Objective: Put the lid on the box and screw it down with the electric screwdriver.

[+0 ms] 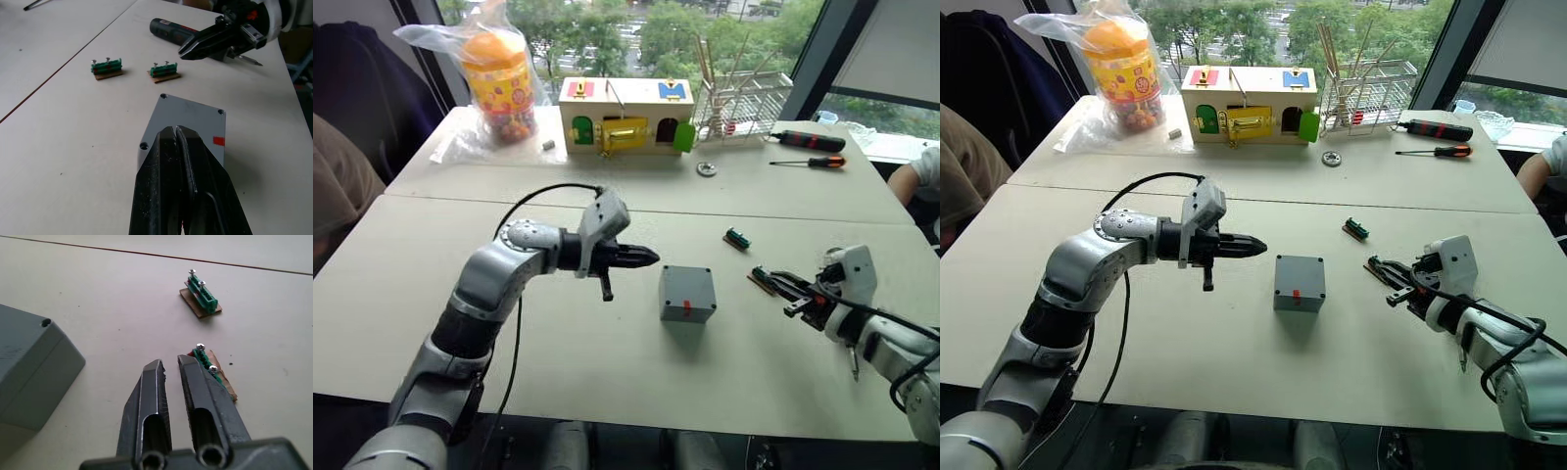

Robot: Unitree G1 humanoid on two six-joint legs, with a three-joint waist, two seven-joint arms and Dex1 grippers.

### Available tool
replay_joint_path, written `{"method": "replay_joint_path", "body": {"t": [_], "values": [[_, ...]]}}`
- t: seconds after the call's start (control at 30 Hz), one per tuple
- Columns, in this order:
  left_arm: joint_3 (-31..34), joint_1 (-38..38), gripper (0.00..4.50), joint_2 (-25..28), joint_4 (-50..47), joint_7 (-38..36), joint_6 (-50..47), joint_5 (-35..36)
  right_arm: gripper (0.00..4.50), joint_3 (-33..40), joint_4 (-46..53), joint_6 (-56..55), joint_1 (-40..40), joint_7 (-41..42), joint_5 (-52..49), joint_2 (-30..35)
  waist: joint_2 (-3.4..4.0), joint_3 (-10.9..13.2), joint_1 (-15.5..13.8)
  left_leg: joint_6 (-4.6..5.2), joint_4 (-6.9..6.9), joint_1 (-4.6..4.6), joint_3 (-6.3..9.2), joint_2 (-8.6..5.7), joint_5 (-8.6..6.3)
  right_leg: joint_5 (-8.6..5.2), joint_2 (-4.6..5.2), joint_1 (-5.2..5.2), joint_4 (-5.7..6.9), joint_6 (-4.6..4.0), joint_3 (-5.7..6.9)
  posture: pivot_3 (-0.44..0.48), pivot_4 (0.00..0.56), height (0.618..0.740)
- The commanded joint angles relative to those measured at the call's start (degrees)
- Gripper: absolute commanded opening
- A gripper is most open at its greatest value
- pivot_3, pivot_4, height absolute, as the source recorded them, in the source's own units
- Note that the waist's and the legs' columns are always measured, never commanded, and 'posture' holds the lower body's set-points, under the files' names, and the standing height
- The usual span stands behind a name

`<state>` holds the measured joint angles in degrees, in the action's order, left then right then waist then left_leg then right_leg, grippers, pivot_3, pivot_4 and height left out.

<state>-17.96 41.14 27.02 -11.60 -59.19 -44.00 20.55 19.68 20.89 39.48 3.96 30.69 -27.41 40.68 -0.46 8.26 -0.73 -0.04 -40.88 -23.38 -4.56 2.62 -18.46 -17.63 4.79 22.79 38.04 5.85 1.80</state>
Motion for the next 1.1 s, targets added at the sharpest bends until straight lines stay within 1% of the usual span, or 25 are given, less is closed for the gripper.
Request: {"method": "replay_joint_path", "body": {"t": [0.03, 0.17, 0.2, 0.53, 0.63, 0.67, 1.03, 1.07, 1.1], "values": [[-2.98, 2.60, 0.00, -1.04, 0.91, 1.05, 1.87, -2.76, 2.42, 0.71, -2.60, -2.80, -1.50, 0.67, 1.21, 0.08, 0.05, 0.03, -0.01, 0.00, 0.00, 0.00, 0.00, 0.00, 0.00, 0.00, -0.03, 0.00, 0.00, 0.00, 0.00, 0.000, 0.150, 0.708], [-3.07, 3.51, 0.00, -2.71, 1.68, 1.38, 2.60, -2.69, 4.31, 0.91, -4.64, -3.77, -2.18, 1.00, 1.20, -0.80, 0.15, 0.20, 0.09, 0.00, 0.01, 0.00, 0.00, 0.05, 0.00, 0.00, -0.10, 0.04, 0.01, 0.00, -0.03, 0.000, 0.150, 0.708], [-3.06, 3.47, 0.00, -2.93, 1.65, 1.44, 2.72, -2.74, 4.45, 0.83, -4.84, -3.68, -2.24, 1.18, 1.03, -0.94, 0.17, 0.21, 0.07, 0.00, 0.01, 0.00, 0.01, 0.06, 0.00, 0.00, -0.11, 0.05, 0.01, 0.00, -0.03, 0.000, 0.150, 0.708], [-2.61, 2.18, 0.00, -4.40, 1.88, 3.45, 3.11, -2.55, 4.45, -0.38, -8.13, -3.64, -4.60, 1.31, 1.22, -2.68, 0.18, 0.23, -0.01, -0.01, 0.00, -0.01, 0.00, 0.07, 0.01, 0.00, -0.09, 0.03, 0.02, 0.00, -0.04, 0.000, 0.150, 0.708], [-2.40, 1.84, 0.00, -4.36, 1.55, 3.90, 2.64, -2.26, 3.86, -1.07, -9.33, -3.77, -5.79, 1.21, 1.61, -3.06, 0.19, 0.23, 0.01, -0.01, 0.00, -0.01, 0.00, 0.07, 0.01, 0.00, -0.09, 0.04, 0.02, 0.00, -0.04, 0.000, 0.150, 0.708], [-2.41, 1.66, 0.00, -4.25, 1.33, 3.95, 2.58, -2.22, 3.51, -1.20, -9.51, -3.82, -5.95, 1.25, 1.73, -3.16, 0.20, 0.23, 0.00, -0.02, 0.00, 0.00, 0.00, 0.07, 0.01, 0.00, -0.09, 0.04, 0.03, 0.00, -0.04, 0.000, 0.150, 0.708], [-2.26, 0.46, 0.00, -3.96, 0.14, 5.16, 1.77, -1.92, 3.51, -2.03, -11.33, -4.51, -7.04, 1.49, 2.43, -3.94, 0.20, 0.24, -0.03, -0.02, 0.00, -0.01, 0.00, 0.08, 0.01, 0.00, -0.09, 0.04, 0.03, 0.00, -0.04, 0.000, 0.150, 0.708], [-2.27, 0.42, 0.00, -3.96, 0.12, 5.19, 1.77, -1.94, 2.97, -2.10, -11.44, -4.59, -7.09, 1.51, 2.47, -3.96, 0.20, 0.24, -0.02, -0.02, 0.00, -0.01, 0.00, 0.08, 0.01, 0.00, -0.09, 0.04, 0.03, 0.00, -0.04, 0.000, 0.150, 0.708], [-2.29, 0.36, 0.00, -3.96, 0.14, 5.22, 1.78, -1.95, 2.79, -2.13, -11.56, -4.66, -7.25, 1.43, 2.45, -4.06, 0.20, 0.24, 0.00, -0.02, 0.00, -0.01, 0.00, 0.08, 0.01, 0.00, -0.09, 0.04, 0.03, 0.00, -0.04, 0.000, 0.150, 0.708]]}}
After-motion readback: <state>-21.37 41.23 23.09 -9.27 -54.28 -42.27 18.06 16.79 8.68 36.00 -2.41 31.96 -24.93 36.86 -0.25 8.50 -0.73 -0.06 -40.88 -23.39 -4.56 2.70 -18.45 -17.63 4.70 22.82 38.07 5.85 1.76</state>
